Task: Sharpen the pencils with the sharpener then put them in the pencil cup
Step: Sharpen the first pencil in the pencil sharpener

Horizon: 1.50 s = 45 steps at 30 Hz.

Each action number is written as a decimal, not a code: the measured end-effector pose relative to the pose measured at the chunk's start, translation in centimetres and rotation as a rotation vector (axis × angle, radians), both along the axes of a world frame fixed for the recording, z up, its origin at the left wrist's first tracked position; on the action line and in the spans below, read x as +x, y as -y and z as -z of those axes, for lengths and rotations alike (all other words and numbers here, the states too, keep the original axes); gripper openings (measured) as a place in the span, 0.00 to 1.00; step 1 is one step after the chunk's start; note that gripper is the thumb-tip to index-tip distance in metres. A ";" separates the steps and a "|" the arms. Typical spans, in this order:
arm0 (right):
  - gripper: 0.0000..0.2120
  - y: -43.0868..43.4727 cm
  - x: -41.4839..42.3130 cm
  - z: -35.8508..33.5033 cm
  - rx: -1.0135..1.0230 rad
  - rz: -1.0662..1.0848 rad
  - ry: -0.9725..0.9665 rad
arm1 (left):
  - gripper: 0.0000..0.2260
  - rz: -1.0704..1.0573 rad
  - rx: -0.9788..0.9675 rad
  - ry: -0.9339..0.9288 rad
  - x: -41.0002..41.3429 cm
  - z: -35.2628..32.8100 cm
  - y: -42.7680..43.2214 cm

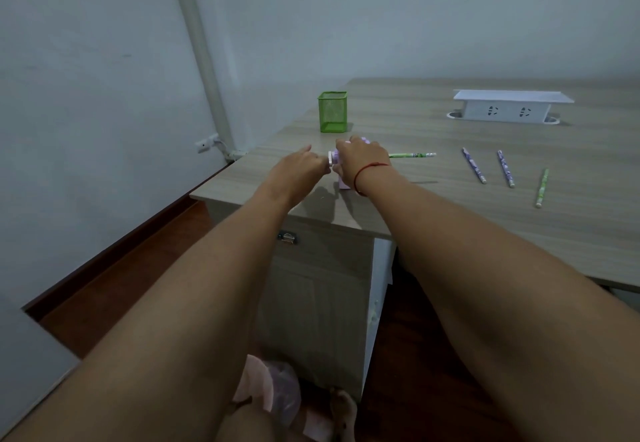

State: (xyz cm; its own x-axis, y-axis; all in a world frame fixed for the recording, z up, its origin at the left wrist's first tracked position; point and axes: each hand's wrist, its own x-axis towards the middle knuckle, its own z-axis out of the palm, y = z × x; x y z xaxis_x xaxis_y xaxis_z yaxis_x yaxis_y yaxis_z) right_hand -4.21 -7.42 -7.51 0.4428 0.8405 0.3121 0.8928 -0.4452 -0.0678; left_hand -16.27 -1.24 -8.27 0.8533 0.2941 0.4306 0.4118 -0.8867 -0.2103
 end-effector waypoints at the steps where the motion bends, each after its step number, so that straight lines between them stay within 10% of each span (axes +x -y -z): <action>1: 0.18 0.0 0.1 0.0 -0.002 -0.005 0.003 | 0.07 -0.012 -0.016 -0.007 0.0 0.3 0.0; 29: 0.17 -0.1 1.0 0.8 0.058 -0.074 0.060 | 0.13 -0.160 -0.328 -0.264 3.9 0.9 -2.9; 45: 0.16 0.0 1.4 0.2 0.019 -0.101 0.053 | 0.11 -0.081 0.119 -0.179 4.0 -3.8 -4.2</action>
